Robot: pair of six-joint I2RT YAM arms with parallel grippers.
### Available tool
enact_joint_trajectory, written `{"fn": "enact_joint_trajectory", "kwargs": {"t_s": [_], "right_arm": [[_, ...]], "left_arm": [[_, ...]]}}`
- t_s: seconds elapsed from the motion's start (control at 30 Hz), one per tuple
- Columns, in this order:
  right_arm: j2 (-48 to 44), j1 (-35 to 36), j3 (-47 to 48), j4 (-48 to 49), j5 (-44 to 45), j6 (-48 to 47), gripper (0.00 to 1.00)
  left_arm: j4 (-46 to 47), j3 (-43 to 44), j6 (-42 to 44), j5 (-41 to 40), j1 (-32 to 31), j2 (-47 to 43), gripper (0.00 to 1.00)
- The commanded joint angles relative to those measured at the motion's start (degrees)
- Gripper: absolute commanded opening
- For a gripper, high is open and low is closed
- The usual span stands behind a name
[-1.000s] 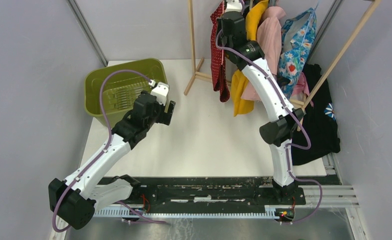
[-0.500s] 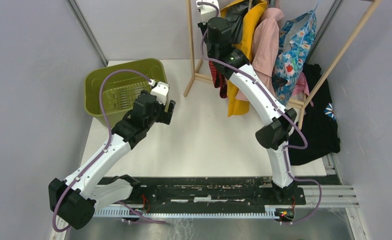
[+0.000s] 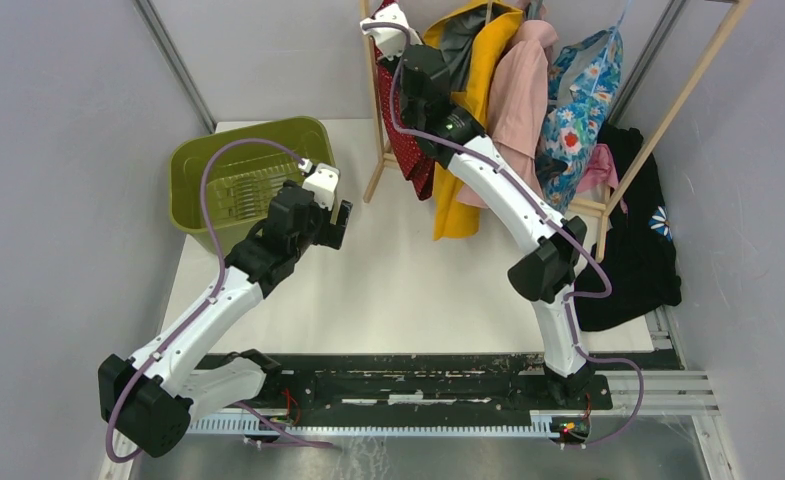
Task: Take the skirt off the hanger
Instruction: Pick up the hanger from the clothesline.
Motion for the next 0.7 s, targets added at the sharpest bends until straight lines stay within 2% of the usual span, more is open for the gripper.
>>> {"fn": "enact_joint_trajectory", "kwargs": {"t_s": [0.0,0.27,0.5,0.67], "right_arm": [[-2.23,0.96,2.65,17.68,1.77,-14.65,0.01],[-0.2,0.12,-0.13,31.55,3.87,-29.65,0.01],[0.73,-0.75,-3.8,37.38,3.14,-35.94,0.01],[-1.41,0.31,-6.9,37.16,3.37,-35.33,0.01]], "left_arm": [[2.79,-0.03,1.76,-0.39,-0.26,-0.48,0.91],[2.85,0.05,1.7,-0.17,-0.46,-0.21,0.91],[2.63,-0.14,1.66,-0.15,-0.58,-0.13,0.91],[2.74,0.16,1.75,0.02,-0.55,0.62,0.91]]}}
